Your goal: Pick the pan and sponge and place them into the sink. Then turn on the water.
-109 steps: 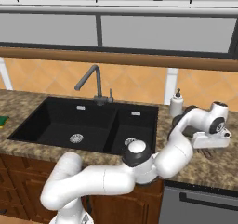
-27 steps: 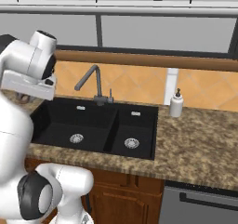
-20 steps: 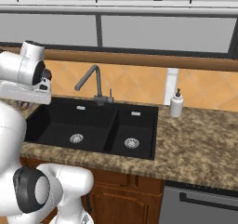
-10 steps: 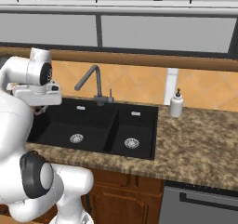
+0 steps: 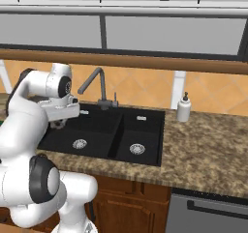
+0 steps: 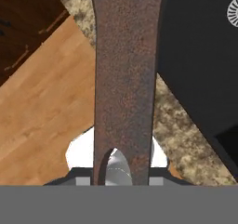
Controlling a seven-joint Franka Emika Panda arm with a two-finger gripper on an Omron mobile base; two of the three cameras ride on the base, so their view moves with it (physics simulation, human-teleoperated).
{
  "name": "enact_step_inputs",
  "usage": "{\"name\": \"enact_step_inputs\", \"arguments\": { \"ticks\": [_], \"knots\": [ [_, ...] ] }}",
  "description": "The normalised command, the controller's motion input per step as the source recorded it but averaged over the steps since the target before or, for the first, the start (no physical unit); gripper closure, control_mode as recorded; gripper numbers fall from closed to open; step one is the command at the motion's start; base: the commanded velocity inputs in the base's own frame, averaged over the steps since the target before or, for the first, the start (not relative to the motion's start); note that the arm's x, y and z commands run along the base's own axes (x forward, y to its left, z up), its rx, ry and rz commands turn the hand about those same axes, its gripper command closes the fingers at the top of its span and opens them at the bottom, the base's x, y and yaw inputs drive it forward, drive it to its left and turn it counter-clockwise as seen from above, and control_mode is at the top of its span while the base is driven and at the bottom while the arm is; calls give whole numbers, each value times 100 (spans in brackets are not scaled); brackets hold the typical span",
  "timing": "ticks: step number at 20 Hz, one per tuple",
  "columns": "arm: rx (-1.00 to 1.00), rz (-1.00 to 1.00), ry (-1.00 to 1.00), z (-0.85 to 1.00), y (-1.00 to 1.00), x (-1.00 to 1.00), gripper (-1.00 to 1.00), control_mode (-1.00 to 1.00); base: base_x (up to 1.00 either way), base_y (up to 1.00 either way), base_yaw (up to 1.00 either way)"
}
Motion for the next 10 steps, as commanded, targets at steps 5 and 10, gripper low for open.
{"name": "enact_step_inputs", "arguments": {
  "ticks": [5, 10],
  "knots": [
    [0, 0, -1, -47, 0, 45, 100, -100, 0, 0, 0],
    [-2, 0, 0, -25, 0, 66, 100, -100, 0, 0, 0]
  ]
}}
